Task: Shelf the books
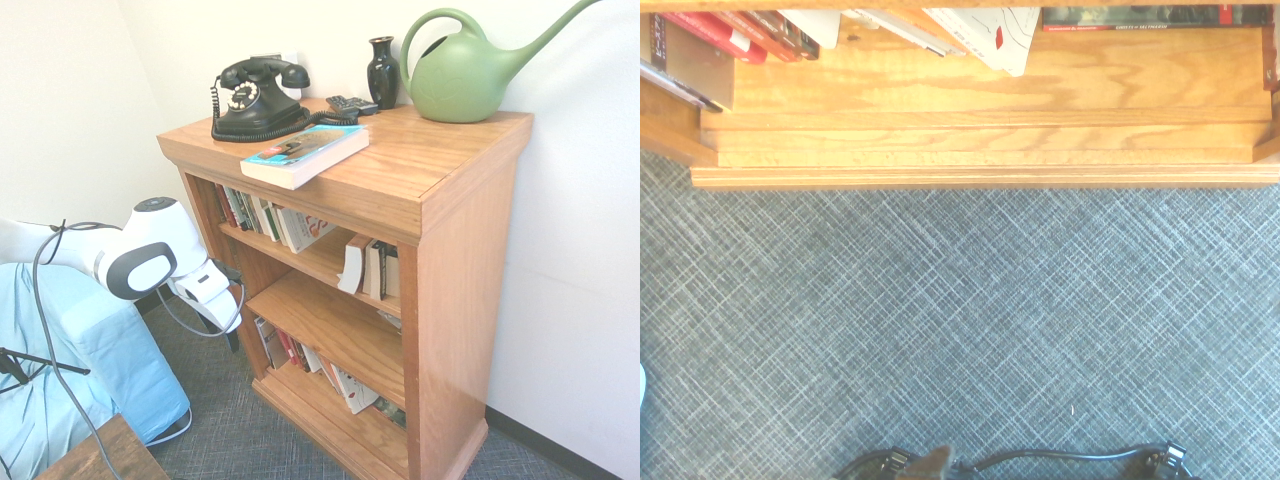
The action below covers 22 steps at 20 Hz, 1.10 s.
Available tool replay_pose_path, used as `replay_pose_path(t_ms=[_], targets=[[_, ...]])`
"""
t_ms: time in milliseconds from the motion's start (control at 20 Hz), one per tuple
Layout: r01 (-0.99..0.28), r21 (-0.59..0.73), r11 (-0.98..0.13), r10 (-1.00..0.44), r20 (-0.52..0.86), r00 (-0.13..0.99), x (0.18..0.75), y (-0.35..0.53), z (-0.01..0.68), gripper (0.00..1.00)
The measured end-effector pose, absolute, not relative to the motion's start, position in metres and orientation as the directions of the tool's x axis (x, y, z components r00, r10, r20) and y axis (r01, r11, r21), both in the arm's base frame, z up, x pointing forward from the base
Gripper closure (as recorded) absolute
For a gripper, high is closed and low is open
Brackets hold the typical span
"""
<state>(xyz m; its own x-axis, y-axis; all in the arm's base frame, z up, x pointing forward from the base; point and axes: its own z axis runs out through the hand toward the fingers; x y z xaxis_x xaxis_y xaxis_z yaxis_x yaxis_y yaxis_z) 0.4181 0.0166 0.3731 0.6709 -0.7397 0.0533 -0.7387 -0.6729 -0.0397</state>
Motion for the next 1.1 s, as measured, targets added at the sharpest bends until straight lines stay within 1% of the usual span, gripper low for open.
replay_pose_path(t_ms=[200, 400, 550, 750, 1100], targets=[[-0.747, -0.036, -0.664, -0.747, 0.048, 0.663, 0.419, 0.010, 0.370, 0.00], [-0.761, -0.015, -0.648, -0.759, 0.089, 0.645, 0.421, -0.008, 0.374, 0.00], [-0.781, 0.017, -0.624, -0.768, 0.170, 0.617, 0.418, -0.015, 0.383, 0.00], [-0.809, 0.055, -0.585, -0.759, 0.313, 0.571, 0.407, -0.015, 0.404, 0.00], [-0.845, 0.117, -0.523, -0.676, 0.547, 0.494, 0.381, -0.013, 0.477, 0.00]])
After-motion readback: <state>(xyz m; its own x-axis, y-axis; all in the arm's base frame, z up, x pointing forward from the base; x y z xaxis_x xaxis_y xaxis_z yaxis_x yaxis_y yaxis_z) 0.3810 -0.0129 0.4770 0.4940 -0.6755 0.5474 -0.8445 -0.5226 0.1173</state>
